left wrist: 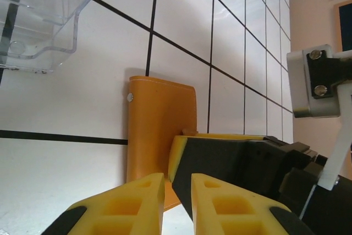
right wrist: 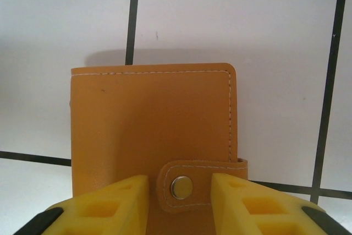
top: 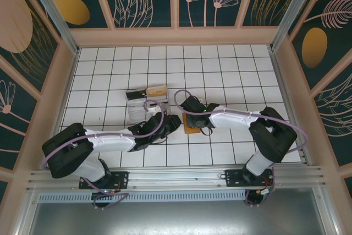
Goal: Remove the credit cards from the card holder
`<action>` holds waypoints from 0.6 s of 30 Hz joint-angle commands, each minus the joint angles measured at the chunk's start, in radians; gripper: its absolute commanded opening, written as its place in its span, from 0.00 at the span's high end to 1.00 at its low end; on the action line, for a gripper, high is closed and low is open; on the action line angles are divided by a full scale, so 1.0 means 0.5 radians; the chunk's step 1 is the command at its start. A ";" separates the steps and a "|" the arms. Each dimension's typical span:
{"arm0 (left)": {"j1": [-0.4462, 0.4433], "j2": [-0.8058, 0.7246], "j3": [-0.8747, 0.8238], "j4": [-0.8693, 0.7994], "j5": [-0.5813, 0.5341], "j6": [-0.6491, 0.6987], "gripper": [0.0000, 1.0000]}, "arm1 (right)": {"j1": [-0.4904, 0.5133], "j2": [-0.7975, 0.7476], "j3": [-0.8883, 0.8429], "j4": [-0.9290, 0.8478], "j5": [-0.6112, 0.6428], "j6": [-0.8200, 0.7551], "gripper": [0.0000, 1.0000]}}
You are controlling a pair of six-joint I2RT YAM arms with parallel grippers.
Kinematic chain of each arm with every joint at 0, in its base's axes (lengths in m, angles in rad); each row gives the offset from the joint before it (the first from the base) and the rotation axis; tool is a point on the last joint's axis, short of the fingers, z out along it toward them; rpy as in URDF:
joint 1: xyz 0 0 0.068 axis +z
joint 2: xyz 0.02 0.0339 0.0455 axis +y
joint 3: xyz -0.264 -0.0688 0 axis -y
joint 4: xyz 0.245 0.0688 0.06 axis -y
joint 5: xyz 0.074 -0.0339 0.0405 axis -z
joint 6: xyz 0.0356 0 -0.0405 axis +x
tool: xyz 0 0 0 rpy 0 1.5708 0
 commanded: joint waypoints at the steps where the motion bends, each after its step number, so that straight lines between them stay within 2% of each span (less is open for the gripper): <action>1: -0.013 0.050 0.046 0.000 0.020 0.049 0.78 | 0.007 0.087 0.011 -0.026 0.023 0.010 0.68; 4: -0.014 0.092 0.075 0.014 0.043 0.054 0.78 | 0.007 0.108 0.004 -0.013 -0.006 0.006 0.89; 7: -0.017 0.139 0.094 0.044 0.070 0.057 0.78 | 0.007 0.090 -0.010 -0.021 0.002 0.000 1.00; 14: -0.019 0.332 0.181 0.136 0.174 0.052 0.78 | 0.007 0.028 -0.047 0.013 -0.011 -0.027 1.00; 18: -0.020 0.433 0.237 0.164 0.209 0.054 0.82 | 0.007 -0.023 -0.080 0.064 -0.042 -0.043 1.00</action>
